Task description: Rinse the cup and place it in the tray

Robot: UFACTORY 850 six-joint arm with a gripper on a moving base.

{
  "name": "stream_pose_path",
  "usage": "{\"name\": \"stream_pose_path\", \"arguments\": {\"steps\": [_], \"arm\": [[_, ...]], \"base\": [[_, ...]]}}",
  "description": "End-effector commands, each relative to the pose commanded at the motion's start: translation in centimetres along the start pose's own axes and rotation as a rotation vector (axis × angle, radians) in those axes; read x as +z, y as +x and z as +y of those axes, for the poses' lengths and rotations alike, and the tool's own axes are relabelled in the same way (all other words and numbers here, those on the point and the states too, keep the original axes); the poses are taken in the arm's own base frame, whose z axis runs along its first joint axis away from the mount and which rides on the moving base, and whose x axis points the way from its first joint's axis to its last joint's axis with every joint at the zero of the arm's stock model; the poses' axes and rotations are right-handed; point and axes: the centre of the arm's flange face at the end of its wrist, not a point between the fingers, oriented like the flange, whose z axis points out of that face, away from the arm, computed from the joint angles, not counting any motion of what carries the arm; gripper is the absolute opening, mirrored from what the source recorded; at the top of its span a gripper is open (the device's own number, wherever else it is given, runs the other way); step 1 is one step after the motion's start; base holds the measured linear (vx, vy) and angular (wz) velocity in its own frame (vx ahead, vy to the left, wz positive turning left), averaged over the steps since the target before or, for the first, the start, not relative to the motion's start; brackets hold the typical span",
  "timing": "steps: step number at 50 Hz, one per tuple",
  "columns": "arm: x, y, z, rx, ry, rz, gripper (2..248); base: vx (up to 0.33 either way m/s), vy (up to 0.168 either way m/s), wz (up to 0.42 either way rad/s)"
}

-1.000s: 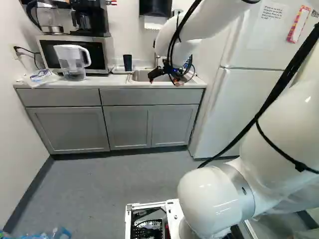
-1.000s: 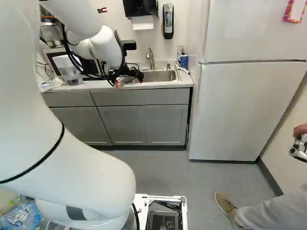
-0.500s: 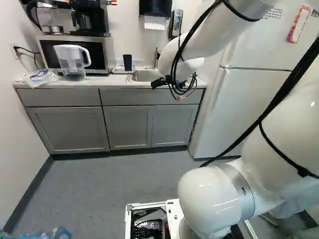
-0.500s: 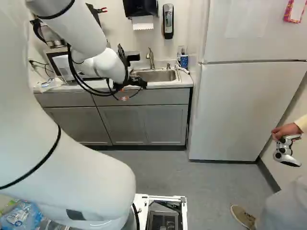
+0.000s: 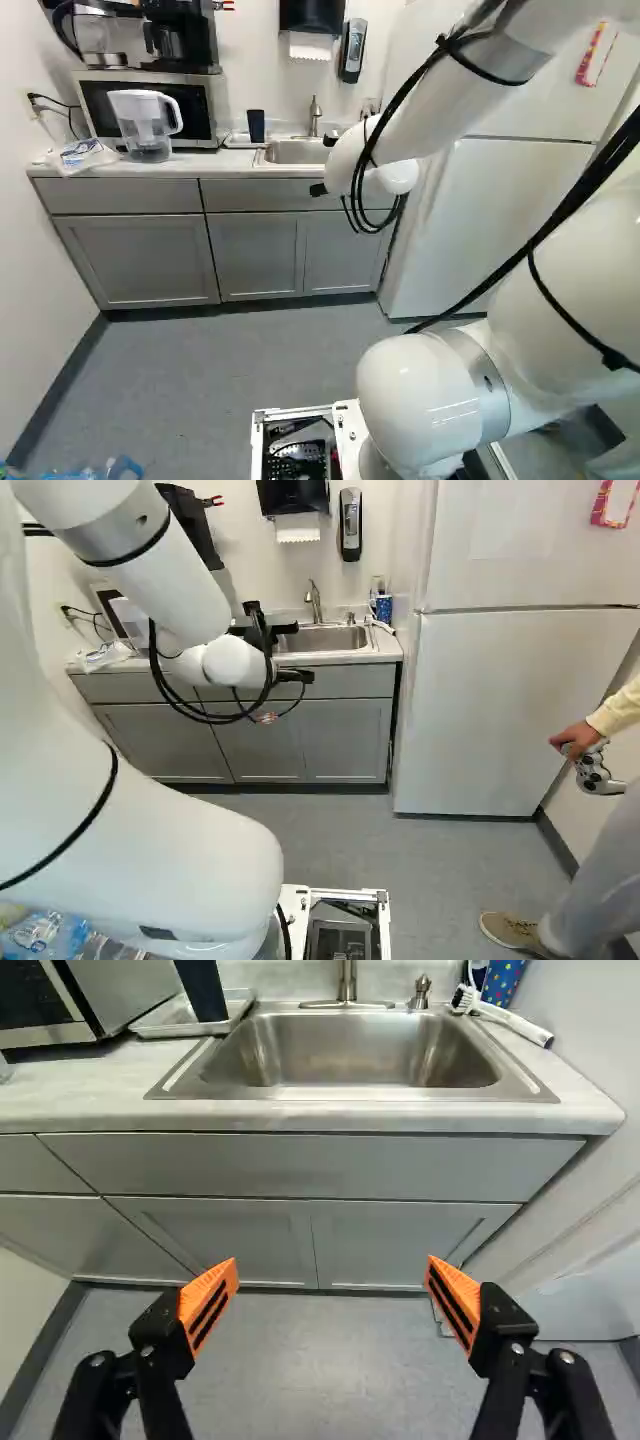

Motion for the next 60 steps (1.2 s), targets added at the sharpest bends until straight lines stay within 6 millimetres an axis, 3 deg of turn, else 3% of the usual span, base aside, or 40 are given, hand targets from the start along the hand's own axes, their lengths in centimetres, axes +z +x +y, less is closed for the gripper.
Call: {"name": "stream_pose_path", "arguments": {"steps": [30, 60], "arm": [[-1.8, -6.8, 0.9, 0.012, -0.022, 0.109, 247], [-3.5, -10.9, 1.2, 0.019, -0.033, 0.175, 247]], "base": [[0.0, 0.0, 0.0], [0.0, 0.0, 0.0]]}}
